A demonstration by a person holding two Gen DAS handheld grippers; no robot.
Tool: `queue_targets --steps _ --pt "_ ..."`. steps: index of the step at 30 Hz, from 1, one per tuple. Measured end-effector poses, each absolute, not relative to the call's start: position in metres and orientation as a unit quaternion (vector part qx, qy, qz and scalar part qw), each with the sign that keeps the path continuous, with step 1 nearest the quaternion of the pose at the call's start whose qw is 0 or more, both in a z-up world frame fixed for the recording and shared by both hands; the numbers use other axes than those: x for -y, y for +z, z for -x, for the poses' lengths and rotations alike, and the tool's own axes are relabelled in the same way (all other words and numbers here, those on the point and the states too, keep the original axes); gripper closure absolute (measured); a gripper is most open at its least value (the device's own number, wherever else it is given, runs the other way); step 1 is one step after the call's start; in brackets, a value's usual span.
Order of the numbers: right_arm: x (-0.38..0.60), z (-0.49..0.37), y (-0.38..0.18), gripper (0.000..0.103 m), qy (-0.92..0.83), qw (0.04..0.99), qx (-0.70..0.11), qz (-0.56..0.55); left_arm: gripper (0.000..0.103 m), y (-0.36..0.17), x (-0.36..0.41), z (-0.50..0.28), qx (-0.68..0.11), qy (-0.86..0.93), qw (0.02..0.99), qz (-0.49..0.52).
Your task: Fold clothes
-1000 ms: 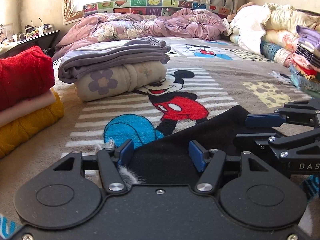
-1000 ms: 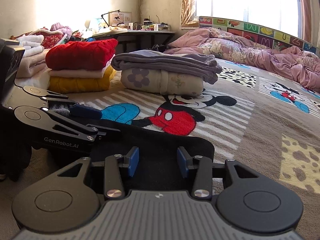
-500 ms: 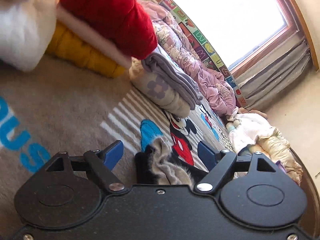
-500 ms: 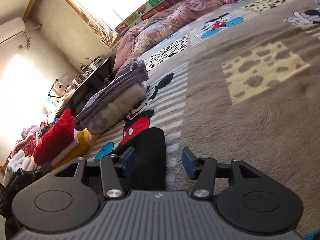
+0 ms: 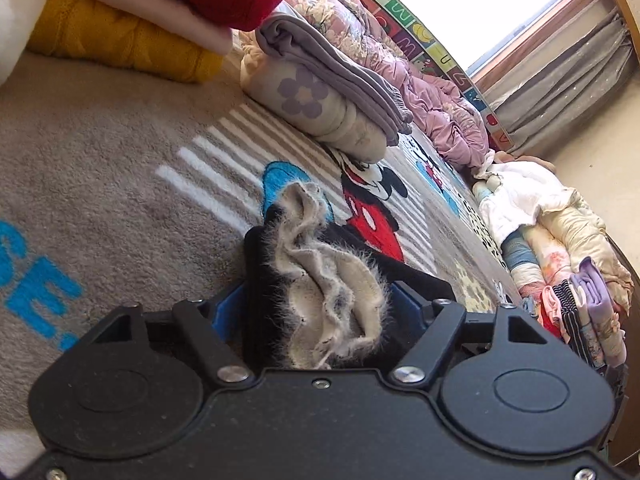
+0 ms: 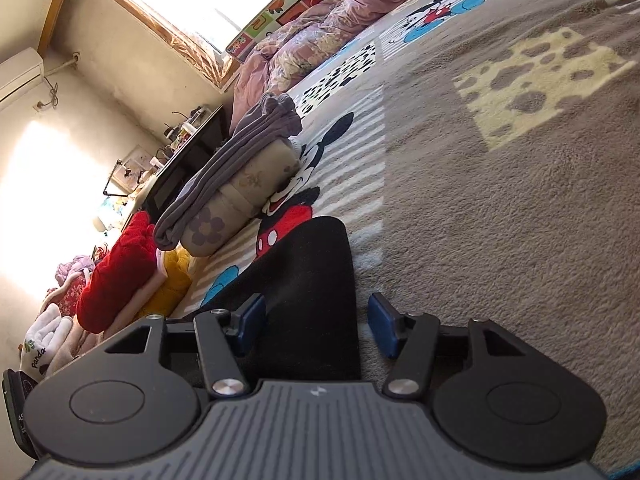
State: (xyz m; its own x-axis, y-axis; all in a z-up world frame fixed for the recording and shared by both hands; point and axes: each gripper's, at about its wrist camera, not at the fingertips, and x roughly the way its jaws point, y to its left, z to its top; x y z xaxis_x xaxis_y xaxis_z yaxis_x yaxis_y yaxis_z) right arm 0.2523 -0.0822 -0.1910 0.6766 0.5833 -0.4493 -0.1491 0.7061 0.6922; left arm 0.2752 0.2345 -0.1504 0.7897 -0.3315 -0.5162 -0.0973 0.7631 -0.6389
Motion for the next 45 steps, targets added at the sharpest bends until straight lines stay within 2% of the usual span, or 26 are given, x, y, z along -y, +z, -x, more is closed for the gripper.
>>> queue_targets --steps 1,2,3,4,5,6,11,29,45 --pt "0.078 -0.252 -0.19 0.048 0.216 0.86 -0.342 -0.311 0.029 -0.151 -0.233 -0.275 -0.317 -0.063 0.886 0.334" --pt "0.074 -0.252 -0.189 0.054 0.219 0.862 -0.343 -0.303 0.032 -0.152 -0.232 -0.275 -0.316 -0.06 0.888 0.329" --pt "0.072 -0.251 -0.189 0.055 0.218 0.864 -0.342 -0.297 0.039 -0.152 -0.231 -0.275 -0.316 -0.056 0.889 0.327" --pt "0.07 -0.25 -0.188 0.058 0.217 0.868 -0.34 -0.29 0.042 -0.153 -0.231 -0.275 -0.314 -0.054 0.889 0.328" --pt "0.069 -0.25 -0.188 0.062 0.216 0.868 -0.339 -0.292 0.047 -0.153 -0.233 -0.274 -0.313 -0.054 0.889 0.33" --pt "0.07 -0.249 -0.189 0.063 0.215 0.868 -0.337 -0.295 0.058 -0.153 -0.234 -0.274 -0.311 -0.056 0.888 0.333" --pt "0.069 -0.242 -0.179 0.072 0.221 0.876 -0.32 -0.283 0.069 -0.149 -0.235 -0.27 -0.301 -0.073 0.888 0.341" --pt "0.076 -0.28 -0.109 0.074 0.294 0.87 -0.243 -0.312 0.072 -0.091 -0.25 -0.284 -0.171 -0.099 0.9 0.388" --pt "0.041 -0.411 -0.053 0.074 0.336 0.865 -0.213 -0.306 0.072 -0.047 -0.288 -0.398 -0.136 -0.079 0.91 0.385"
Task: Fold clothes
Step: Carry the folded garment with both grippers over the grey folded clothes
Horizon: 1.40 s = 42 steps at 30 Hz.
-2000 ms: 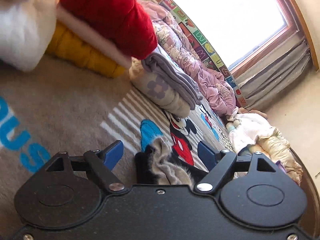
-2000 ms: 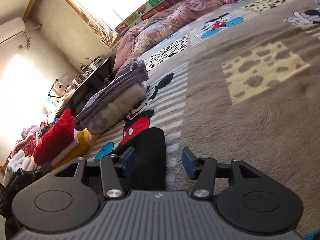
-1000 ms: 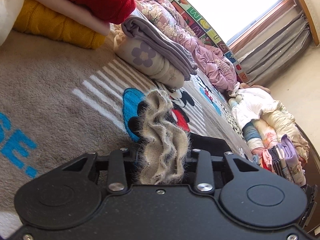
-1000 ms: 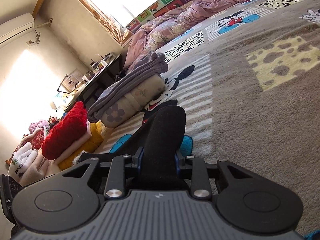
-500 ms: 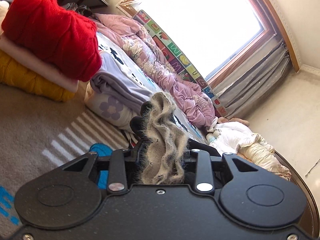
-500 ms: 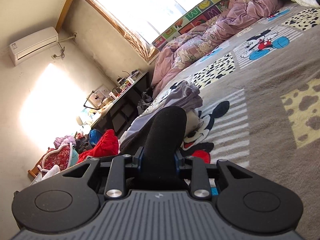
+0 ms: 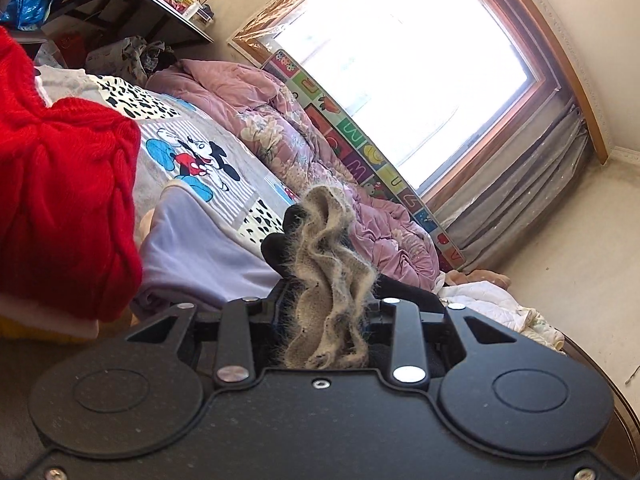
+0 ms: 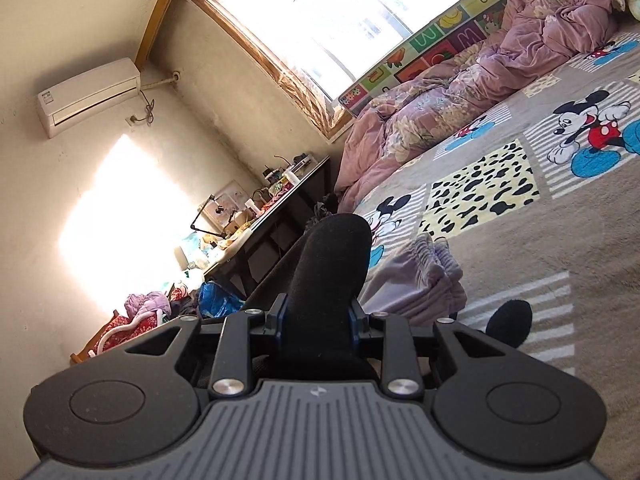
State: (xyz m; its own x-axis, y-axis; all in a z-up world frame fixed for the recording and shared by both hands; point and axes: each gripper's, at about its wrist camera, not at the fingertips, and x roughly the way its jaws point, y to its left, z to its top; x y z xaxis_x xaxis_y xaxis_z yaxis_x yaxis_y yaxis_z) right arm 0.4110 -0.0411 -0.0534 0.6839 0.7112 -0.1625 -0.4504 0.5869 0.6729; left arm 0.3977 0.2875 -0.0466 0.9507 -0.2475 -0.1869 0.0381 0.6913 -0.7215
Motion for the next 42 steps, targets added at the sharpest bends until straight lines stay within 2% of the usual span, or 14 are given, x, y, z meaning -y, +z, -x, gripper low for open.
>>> queue_targets --steps 10,19,24,26,30,34,39,42 --pt "0.011 -0.486 -0.048 0.074 0.343 0.869 -0.192 -0.299 0.072 -0.037 -0.307 -0.456 -0.128 -0.045 0.925 0.355" --pt "-0.009 -0.536 -0.095 0.074 0.332 0.857 -0.219 -0.327 0.072 -0.068 -0.314 -0.492 -0.17 0.002 0.933 0.319" --pt "-0.019 -0.55 -0.114 0.074 0.324 0.86 -0.228 -0.323 0.071 -0.081 -0.304 -0.502 -0.197 0.031 0.945 0.259" --pt "-0.025 -0.552 -0.124 0.074 0.314 0.869 -0.24 -0.299 0.071 -0.084 -0.296 -0.505 -0.211 0.046 0.951 0.222" --pt "-0.034 -0.546 -0.133 0.067 0.282 0.894 -0.251 -0.24 0.055 -0.086 -0.283 -0.508 -0.225 0.073 0.958 0.162" --pt "-0.028 -0.527 -0.116 0.062 0.261 0.918 -0.202 -0.221 0.053 -0.078 -0.275 -0.501 -0.22 0.093 0.963 0.122" --pt "-0.038 -0.504 -0.086 0.062 0.251 0.956 -0.114 -0.102 0.052 -0.057 -0.253 -0.483 -0.152 0.092 0.983 0.05" --pt "-0.052 -0.5 -0.085 0.062 0.285 0.951 -0.107 -0.055 0.053 -0.063 -0.248 -0.492 -0.152 0.061 0.985 0.047"
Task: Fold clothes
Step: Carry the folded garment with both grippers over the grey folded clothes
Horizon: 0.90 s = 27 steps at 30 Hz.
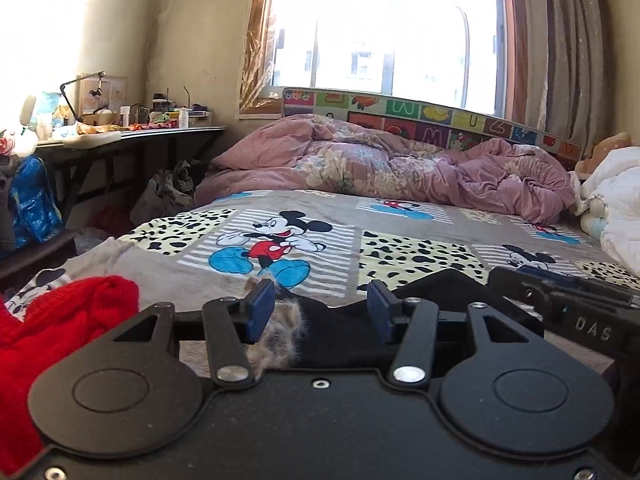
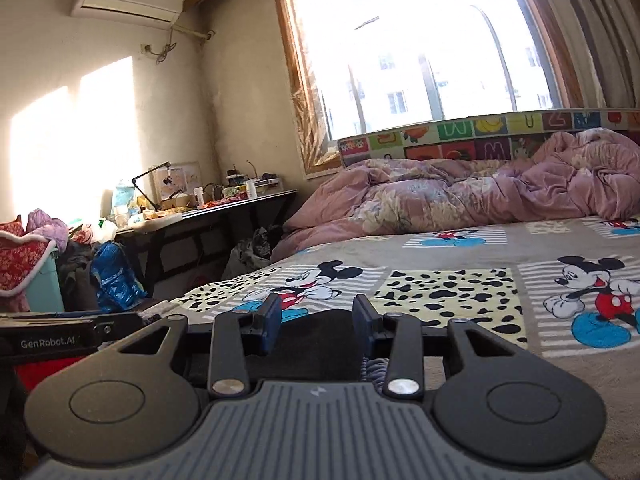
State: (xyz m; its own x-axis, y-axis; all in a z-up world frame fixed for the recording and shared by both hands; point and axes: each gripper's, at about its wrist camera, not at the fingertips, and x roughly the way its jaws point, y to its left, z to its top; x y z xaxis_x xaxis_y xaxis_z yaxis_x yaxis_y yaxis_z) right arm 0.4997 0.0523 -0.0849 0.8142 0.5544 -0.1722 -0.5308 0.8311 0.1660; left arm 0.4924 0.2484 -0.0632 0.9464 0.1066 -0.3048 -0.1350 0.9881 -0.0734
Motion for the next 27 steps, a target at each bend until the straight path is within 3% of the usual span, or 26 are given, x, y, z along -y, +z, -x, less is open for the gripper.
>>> queue_targets --steps 6,14,17,19,20,25,27 --pt "-0.074 -0.498 -0.119 0.064 0.312 0.937 -0.159 0.002 0.056 -0.109 -0.244 -0.509 -0.222 0.059 0.973 -0.009" --pt "-0.074 -0.492 -0.121 0.064 0.309 0.933 -0.183 -0.033 0.055 -0.103 -0.241 -0.504 -0.234 0.069 0.97 -0.021" --pt "-0.069 -0.485 -0.106 0.057 0.304 0.931 -0.196 -0.05 0.049 -0.087 -0.241 -0.494 -0.241 0.065 0.968 -0.006" --pt "-0.064 -0.478 -0.098 0.05 0.298 0.931 -0.203 -0.064 0.04 -0.076 -0.241 -0.486 -0.245 0.063 0.968 0.004" --pt "-0.062 -0.475 -0.095 0.048 0.294 0.93 -0.207 -0.071 0.032 -0.071 -0.24 -0.482 -0.246 0.063 0.967 0.008" --pt "-0.052 -0.458 -0.075 0.042 0.277 0.928 -0.235 -0.088 0.026 -0.046 -0.241 -0.459 -0.251 0.063 0.965 0.032" --pt "-0.049 -0.451 -0.067 0.037 0.27 0.928 -0.242 -0.088 0.017 -0.037 -0.242 -0.453 -0.256 0.061 0.964 0.046"
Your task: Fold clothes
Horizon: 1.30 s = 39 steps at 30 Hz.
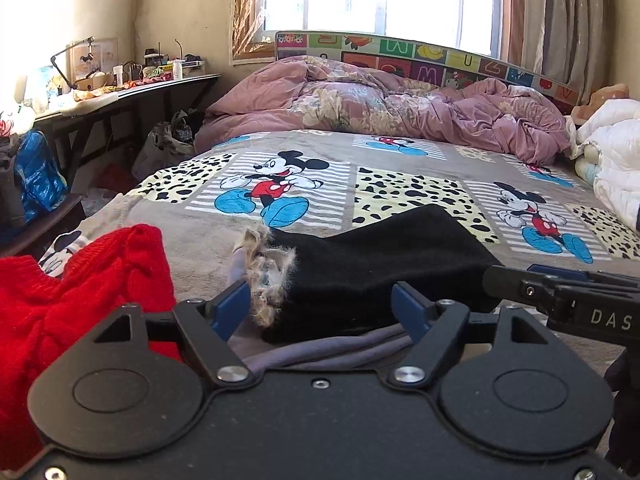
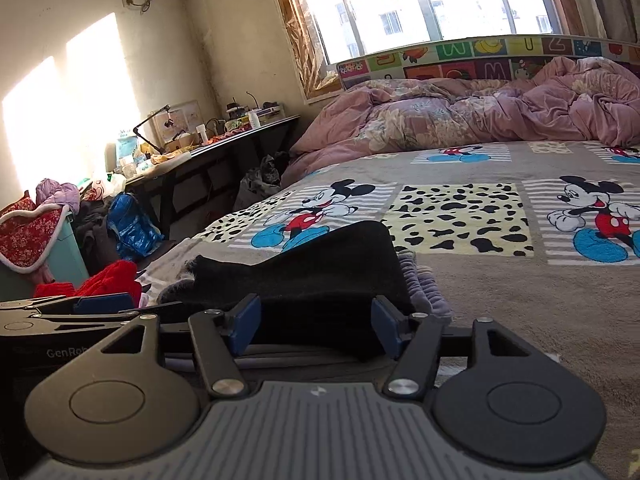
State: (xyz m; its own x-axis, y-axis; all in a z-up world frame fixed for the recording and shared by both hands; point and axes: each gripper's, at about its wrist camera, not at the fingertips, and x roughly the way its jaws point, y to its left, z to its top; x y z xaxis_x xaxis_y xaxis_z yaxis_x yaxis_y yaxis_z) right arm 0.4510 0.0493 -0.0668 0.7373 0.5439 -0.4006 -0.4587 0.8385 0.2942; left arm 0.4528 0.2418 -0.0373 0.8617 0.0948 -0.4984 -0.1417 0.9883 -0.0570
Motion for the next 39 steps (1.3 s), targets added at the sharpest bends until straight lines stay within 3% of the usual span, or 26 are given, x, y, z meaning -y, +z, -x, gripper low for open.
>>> queue_targets --steps 3,6,11,17,28,39 --pt "-0.044 -0.441 -0.053 0.033 0.26 0.927 -0.253 -0.091 0.0 -0.026 -0.239 -0.445 -0.265 0.065 0.96 0.057" --pt "-0.04 -0.433 -0.041 0.021 0.248 0.926 -0.268 -0.093 0.0 -0.018 -0.234 -0.435 -0.274 0.073 0.958 0.055" --pt "-0.034 -0.417 -0.024 0.01 0.231 0.928 -0.281 -0.088 0.0 -0.007 -0.229 -0.418 -0.271 0.097 0.956 0.05" --pt "-0.025 -0.394 -0.007 0.003 0.217 0.931 -0.283 -0.078 0.0 0.006 -0.222 -0.399 -0.283 0.107 0.95 0.073" --pt "-0.011 -0.357 0.011 0.001 0.206 0.933 -0.287 -0.069 0.0 0.017 -0.197 -0.368 -0.297 0.126 0.946 0.017" --pt "-0.002 -0.326 0.025 0.001 0.209 0.931 -0.291 -0.067 0.0 0.026 -0.192 -0.339 -0.296 0.127 0.946 0.03"
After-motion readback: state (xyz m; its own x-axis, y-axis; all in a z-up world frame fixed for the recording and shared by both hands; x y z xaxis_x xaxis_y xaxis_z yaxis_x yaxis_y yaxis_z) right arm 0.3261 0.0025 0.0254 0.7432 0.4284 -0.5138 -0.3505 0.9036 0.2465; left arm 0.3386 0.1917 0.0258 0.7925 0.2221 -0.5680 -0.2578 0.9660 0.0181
